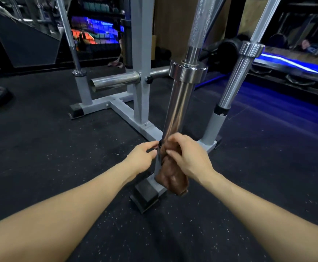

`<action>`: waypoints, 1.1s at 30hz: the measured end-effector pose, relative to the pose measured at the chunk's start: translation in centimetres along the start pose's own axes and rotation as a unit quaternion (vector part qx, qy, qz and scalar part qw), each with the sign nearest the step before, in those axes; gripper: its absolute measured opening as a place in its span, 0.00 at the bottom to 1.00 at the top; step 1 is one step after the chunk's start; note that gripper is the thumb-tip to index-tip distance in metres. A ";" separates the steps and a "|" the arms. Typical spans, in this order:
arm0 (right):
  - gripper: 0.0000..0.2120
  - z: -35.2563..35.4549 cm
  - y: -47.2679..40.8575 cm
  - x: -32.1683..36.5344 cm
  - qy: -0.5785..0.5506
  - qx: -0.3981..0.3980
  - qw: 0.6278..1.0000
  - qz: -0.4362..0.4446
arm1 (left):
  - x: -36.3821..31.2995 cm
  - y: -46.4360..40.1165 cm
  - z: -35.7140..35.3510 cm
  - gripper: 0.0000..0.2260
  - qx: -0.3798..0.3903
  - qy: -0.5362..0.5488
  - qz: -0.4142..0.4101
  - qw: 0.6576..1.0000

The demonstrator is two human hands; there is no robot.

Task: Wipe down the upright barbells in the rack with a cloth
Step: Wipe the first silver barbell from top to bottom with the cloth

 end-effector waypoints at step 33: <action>0.11 1.0 0.7 -8.0 0.019 0.137 0.980 -0.143 | -1.9 3.2 -0.6 0.17 0.000 -0.090 0.099 0.991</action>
Point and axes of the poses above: each hand's wrist, its own y-axis away from the middle knuckle, its own z-axis out of the back of the hand, x = y × z, the point moved 5 cm from there along -y, towards the middle knuckle, and after that the axes turned 3 degrees about x, right-handed, at the moved point
